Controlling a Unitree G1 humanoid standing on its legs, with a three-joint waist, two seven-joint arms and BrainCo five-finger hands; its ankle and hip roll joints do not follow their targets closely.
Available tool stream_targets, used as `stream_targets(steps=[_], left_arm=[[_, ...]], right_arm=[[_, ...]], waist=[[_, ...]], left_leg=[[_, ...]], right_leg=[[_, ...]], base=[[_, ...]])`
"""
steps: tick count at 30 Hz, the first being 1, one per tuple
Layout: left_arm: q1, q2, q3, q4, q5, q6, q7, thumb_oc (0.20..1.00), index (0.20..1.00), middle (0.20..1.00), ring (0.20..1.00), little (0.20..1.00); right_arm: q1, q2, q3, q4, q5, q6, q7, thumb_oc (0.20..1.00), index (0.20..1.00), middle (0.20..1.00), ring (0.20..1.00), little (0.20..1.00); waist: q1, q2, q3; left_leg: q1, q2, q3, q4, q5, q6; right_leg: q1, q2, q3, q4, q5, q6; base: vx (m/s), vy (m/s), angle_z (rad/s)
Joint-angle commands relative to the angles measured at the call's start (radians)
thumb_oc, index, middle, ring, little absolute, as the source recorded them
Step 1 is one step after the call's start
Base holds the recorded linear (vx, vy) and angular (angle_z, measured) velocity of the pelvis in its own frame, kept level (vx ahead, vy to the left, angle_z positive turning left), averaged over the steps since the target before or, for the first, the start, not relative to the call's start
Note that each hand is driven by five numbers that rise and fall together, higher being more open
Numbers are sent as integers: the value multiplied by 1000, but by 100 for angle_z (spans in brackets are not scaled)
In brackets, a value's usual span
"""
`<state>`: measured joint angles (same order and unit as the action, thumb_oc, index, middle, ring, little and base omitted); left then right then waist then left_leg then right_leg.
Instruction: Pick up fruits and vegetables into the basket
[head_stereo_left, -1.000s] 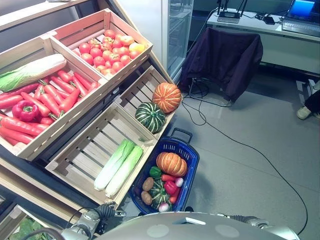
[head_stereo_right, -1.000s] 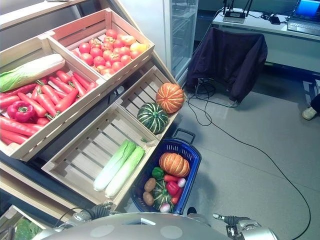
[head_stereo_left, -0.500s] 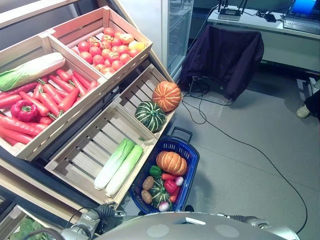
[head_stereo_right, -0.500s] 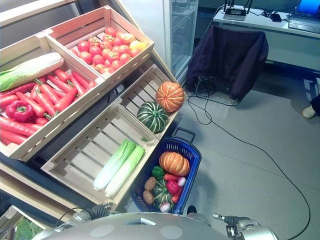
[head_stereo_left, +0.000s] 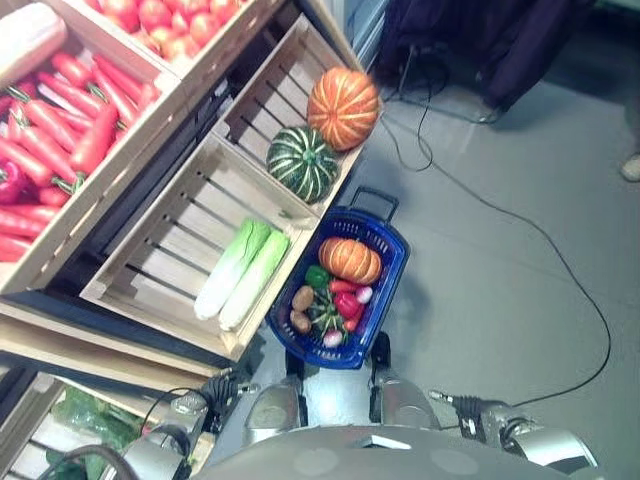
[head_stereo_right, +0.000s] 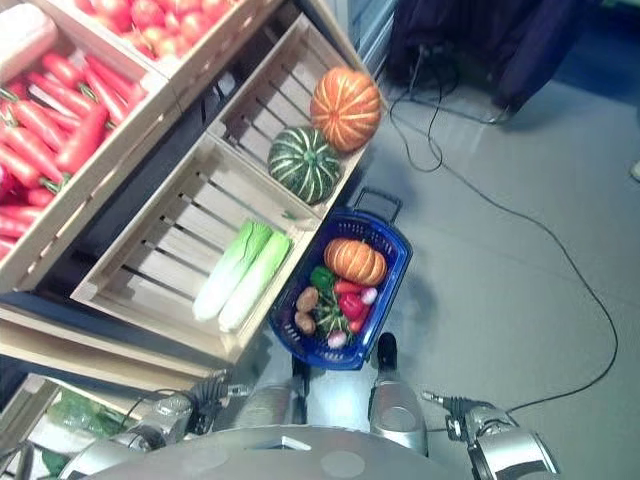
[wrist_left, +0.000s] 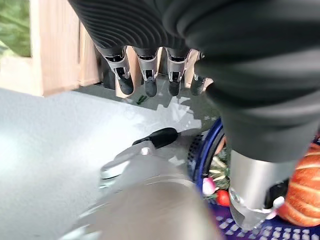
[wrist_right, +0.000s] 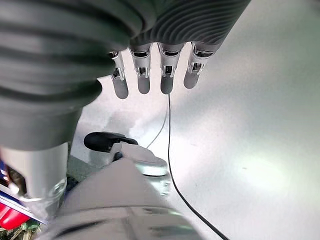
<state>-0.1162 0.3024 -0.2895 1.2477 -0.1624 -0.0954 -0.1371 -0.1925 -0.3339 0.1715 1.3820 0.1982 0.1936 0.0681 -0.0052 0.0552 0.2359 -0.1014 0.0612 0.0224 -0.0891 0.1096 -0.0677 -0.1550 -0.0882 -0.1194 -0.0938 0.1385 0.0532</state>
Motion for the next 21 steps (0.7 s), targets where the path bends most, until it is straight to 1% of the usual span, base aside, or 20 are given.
stream_targets(steps=[1, 3, 4, 5, 7, 8, 11, 12, 13, 14, 16, 18, 21], left_arm=[[-70, 8, -5, 24, -75, -46, 19, 1000, 1000, 1000, 1000, 1000], [-90, 15, -2, 15, -107, -62, 16, 1000, 1000, 1000, 1000, 1000], [-114, 25, -1, -3, -140, -84, 5, 1000, 1000, 1000, 1000, 1000], [-116, 27, -2, -6, -145, -90, 5, 1000, 1000, 1000, 1000, 1000], [-137, 40, 3, -37, -194, -134, -20, 1000, 1000, 1000, 1000, 1000], [-147, 46, 2, -59, -210, -139, -22, 1000, 1000, 1000, 1000, 1000], [-186, 62, -10, -130, -277, -180, -19, 1000, 1000, 1000, 1000, 1000], [-204, 70, -17, -163, -304, -206, -7, 1000, 1000, 1000, 1000, 1000], [-213, 74, -18, -181, -316, -206, -1, 1000, 1000, 1000, 1000, 1000], [-226, 81, -20, -210, -337, -220, 14, 1000, 1000, 1000, 1000, 1000], [-246, 94, -19, -251, -356, -243, 38, 1000, 1000, 1000, 1000, 1000], [-287, 123, -28, -327, -389, -290, 87, 1000, 1000, 1000, 1000, 1000], [-319, 155, -24, -400, -390, -337, 141, 1000, 1000, 1000, 1000, 1000]], right_arm=[[-56, -14, 47, 6, 50, 2, -17, 1000, 1000, 1000, 1000, 1000], [-76, -24, 49, 1, 53, -1, -17, 1000, 1000, 1000, 1000, 1000], [-99, -36, 58, -7, 71, 2, -19, 1000, 1000, 1000, 1000, 1000], [-101, -37, 58, -8, 73, 1, -19, 1000, 1000, 1000, 1000, 1000], [-122, -43, 56, -13, 98, -7, -25, 1000, 1000, 1000, 1000, 1000], [-126, -47, 58, -20, 109, -8, -26, 1000, 1000, 1000, 1000, 1000], [-150, -62, 55, -37, 138, -8, -31, 1000, 1000, 1000, 1000, 1000], [-162, -72, 55, -39, 149, -9, -32, 1000, 1000, 1000, 1000, 1000], [-168, -76, 55, -40, 152, -9, -32, 1000, 1000, 1000, 1000, 1000], [-178, -83, 55, -42, 158, -8, -31, 1000, 1000, 1000, 1000, 1000], [-190, -89, 54, -42, 170, -8, -35, 1000, 1000, 1000, 1000, 1000], [-200, -92, 48, -41, 188, -20, -42, 1000, 1000, 1000, 1000, 1000], [-213, -99, 42, -39, 209, -28, -52, 1000, 1000, 1000, 1000, 1000]], waist=[[-8, -16, 68], [-9, -16, 91], [-7, -16, 116], [-6, -17, 119], [-3, -16, 140], [-2, -16, 148], [3, -9, 175], [6, -5, 191], [7, -3, 198], [9, -1, 210], [9, 1, 225], [8, 5, 250], [11, 7, 268]], left_leg=[[-61, -22, -36, 2, -51, 6], [-80, -25, -38, 2, -45, 7], [-99, -27, -41, 2, -38, 7], [-101, -28, -42, 2, -38, 7], [-117, -31, -43, 2, -34, 7], [-121, -33, -45, 2, -34, 8], [-143, -42, -50, 2, -26, 9], [-152, -47, -53, 2, -18, 12], [-159, -48, -54, 5, -15, 13], [-172, -52, -56, 19, -16, 14], [-197, -60, -56, 55, -23, 17], [-248, -72, -59, 131, -45, 24], [-290, -80, -53, 187, -59, 30]], right_leg=[[10, -19, 23, 7, -64, 58], [-10, -16, 27, 7, -59, 55], [-27, -13, 26, 13, -59, 50], [-29, -13, 26, 14, -59, 50], [-45, -15, 22, 21, -59, 49], [-48, -16, 20, 23, -59, 48], [-85, -16, 22, 57, -64, 44], [-108, -14, 28, 84, -70, 39], [-119, -12, 31, 97, -73, 37], [-135, -11, 36, 117, -78, 34], [-157, -8, 43, 151, -89, 28], [-196, -6, 51, 208, -107, 23], [-234, -12, 44, 253, -114, 23]], base=[[-42, -7, 0], [-69, 0, -1], [-69, 2, 1], [-58, 2, 0], [-18, 2, 0], [-40, 8, 3], [-67, 20, 3], [-70, 25, 2], [-79, 24, 0], [-89, 16, -1], [-94, -4, 0], [-108, -56, 8], [-105, -52, 13]])
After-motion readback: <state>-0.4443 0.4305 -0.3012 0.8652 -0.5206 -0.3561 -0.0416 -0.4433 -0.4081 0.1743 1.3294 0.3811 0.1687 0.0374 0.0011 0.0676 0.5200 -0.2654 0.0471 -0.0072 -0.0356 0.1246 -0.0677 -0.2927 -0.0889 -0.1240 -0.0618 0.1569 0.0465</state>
